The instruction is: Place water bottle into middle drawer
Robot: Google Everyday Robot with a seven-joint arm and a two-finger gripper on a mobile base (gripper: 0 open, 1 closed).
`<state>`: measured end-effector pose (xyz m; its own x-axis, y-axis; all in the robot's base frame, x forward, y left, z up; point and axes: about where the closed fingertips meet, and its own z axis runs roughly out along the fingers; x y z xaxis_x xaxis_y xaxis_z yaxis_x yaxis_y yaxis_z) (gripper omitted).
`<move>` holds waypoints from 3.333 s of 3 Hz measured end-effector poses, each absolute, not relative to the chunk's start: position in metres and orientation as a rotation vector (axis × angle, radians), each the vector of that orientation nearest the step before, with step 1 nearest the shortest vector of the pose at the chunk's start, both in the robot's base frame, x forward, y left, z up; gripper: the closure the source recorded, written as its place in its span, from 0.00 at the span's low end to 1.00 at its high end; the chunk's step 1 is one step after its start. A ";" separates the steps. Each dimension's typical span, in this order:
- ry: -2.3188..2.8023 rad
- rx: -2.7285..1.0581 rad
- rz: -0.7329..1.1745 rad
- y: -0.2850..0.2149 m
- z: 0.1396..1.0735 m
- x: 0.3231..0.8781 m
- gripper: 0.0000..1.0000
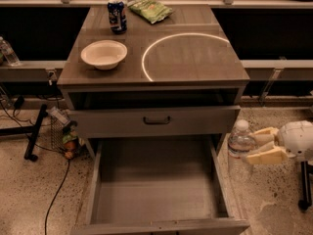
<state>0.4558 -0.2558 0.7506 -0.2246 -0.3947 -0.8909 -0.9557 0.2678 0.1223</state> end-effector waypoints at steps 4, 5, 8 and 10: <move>1.458 -1.347 0.933 -0.127 0.609 0.537 1.00; 1.439 -1.290 0.891 -0.109 0.547 0.549 1.00; 1.508 -1.167 0.806 -0.101 0.473 0.564 0.87; 1.570 -1.134 0.794 -0.108 0.450 0.570 0.32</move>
Offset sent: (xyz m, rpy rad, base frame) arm 0.0891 0.1245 -0.1178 0.1180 -0.1995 0.1198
